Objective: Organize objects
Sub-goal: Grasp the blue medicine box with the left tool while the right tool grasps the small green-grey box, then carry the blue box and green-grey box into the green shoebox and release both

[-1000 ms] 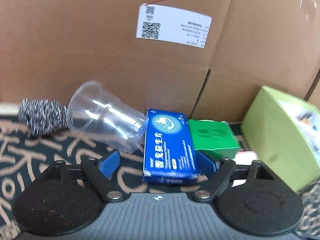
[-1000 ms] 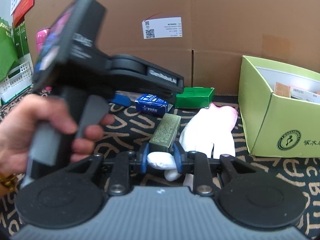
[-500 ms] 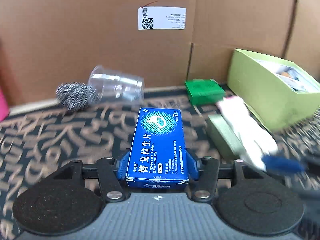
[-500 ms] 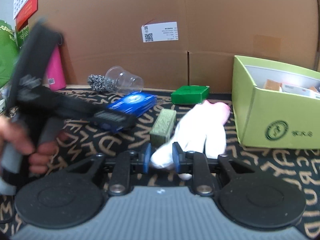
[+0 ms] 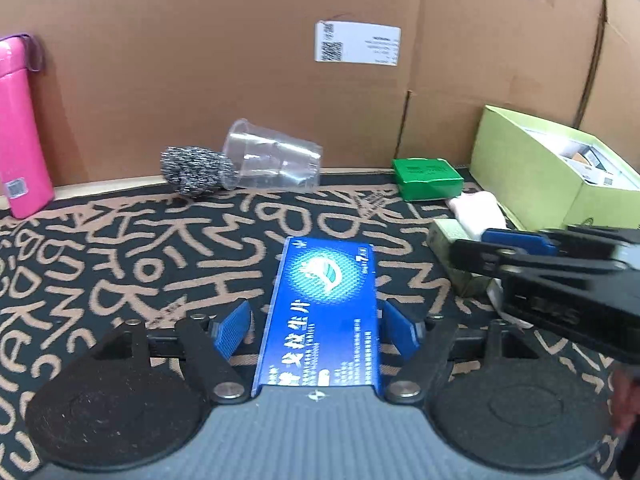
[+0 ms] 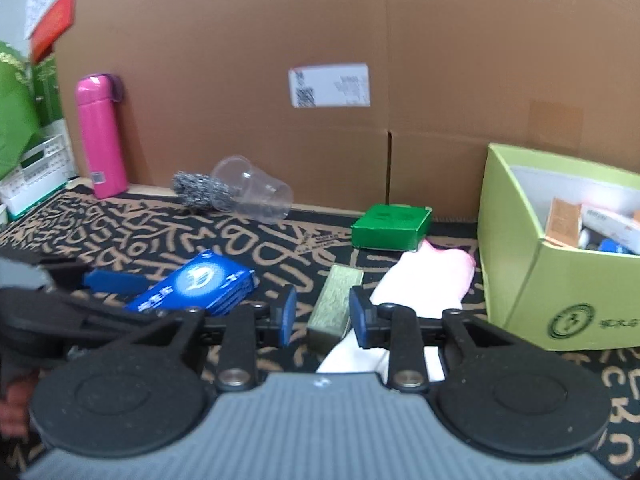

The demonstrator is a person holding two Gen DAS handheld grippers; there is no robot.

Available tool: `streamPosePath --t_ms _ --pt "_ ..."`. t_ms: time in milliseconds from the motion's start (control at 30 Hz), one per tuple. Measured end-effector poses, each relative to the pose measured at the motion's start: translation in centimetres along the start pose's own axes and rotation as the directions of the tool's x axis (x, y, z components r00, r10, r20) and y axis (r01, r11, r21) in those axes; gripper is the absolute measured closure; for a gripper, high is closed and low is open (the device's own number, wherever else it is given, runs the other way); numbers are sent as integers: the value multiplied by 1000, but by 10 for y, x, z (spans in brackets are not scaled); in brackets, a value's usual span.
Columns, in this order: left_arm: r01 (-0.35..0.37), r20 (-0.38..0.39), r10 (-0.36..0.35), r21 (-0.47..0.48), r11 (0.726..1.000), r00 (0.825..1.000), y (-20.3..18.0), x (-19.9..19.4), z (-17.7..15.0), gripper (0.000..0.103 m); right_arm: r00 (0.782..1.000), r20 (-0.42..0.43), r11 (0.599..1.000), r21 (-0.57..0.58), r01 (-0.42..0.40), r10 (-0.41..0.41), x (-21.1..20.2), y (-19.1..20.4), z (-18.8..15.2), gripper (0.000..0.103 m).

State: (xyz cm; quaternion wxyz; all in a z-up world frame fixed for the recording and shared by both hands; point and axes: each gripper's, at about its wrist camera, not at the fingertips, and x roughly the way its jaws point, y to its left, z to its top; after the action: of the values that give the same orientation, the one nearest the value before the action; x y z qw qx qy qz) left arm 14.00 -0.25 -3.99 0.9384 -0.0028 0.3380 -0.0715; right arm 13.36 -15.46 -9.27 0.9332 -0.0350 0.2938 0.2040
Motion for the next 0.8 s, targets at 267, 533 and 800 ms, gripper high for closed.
streamPosePath --t_ms 267,533,800 --pt "-7 -1 7 21 1000 1000 4 0 -4 33 1000 -19 999 -47 -8 7 0 3 -4 78" --pt "-52 4 52 22 998 999 2 9 0 26 999 -24 998 -48 29 -30 12 7 1 69" --pt "-47 17 46 43 998 999 1 4 -2 45 998 -40 999 1 -48 48 4 3 -13 80"
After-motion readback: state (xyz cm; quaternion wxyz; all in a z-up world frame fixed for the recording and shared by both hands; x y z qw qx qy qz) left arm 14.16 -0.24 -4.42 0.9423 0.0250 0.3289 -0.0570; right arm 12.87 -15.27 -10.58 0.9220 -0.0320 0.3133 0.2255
